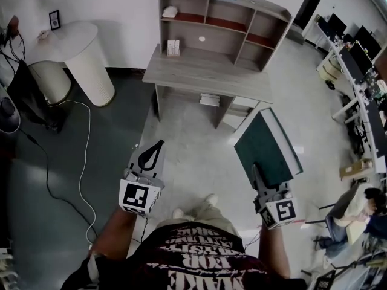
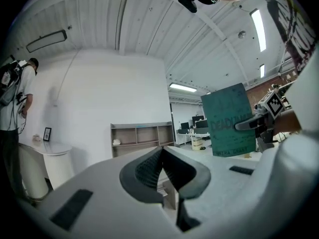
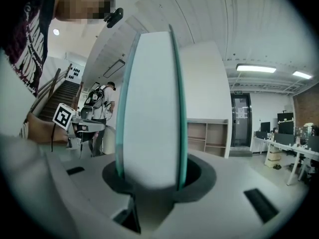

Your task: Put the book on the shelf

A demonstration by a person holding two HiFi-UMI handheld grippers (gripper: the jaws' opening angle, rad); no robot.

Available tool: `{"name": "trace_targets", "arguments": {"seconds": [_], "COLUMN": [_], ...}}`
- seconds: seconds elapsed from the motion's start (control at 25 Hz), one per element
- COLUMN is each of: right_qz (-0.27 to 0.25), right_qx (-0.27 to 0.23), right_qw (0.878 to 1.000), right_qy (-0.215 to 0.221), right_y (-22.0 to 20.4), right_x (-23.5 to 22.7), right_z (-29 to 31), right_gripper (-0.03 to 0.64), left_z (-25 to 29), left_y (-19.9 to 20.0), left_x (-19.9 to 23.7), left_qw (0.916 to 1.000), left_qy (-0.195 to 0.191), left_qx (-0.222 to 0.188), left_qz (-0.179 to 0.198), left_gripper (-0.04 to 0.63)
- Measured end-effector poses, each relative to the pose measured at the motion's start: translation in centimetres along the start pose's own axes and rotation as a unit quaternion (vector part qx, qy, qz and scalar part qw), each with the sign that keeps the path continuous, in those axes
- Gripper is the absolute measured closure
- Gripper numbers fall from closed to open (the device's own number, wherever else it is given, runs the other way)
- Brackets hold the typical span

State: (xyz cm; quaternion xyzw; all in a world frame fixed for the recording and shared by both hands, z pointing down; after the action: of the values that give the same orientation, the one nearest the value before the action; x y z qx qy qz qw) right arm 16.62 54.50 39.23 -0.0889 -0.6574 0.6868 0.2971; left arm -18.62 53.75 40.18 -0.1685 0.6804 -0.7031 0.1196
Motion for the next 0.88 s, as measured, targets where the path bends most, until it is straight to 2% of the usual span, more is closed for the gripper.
{"name": "trace_targets", "arguments": {"seconds": [0.16,0.4,0.88], "right_qz": [0.004,0.001,0.018], "right_qx": [0.001,-0.005,0.003], "right_qw": [1.0,1.0,0.999], "right_qy": [0.004,0.018,0.026], "right_y": [-0.2,-0.5,-2.3], "right_x": [-0.5,-1.6,-5.6], "right_z": [1.1,3.2,7.2], "right_gripper": [0.454,0.454,0.454], "left_z": [0.6,1.7,7.4], "left_y": [0.1,-0.6,-0.6], "left_x": [0.3,1.4,1.7], "left_qw": [0.9999,0.9997,0.9995], "left_qy": [0.001,0.01,0.012], "left_qx": [0.007,0.023,0.028], "left_qz": [0.013,0.006,0.01], "left_gripper": [0.591,0.591,0.591]}}
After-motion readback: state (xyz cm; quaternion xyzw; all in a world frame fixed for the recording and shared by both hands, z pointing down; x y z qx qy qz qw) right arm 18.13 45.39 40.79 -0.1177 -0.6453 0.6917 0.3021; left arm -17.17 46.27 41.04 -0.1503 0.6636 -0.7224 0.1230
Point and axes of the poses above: the fingertips, and each gripper's own axes: z forward along the fingers, x to its left, y out of its top, the point moved 8 cm from there along -z, backward along the fingers, and after that the axes turned 10 degrees about -z, right-handed, at the moved point
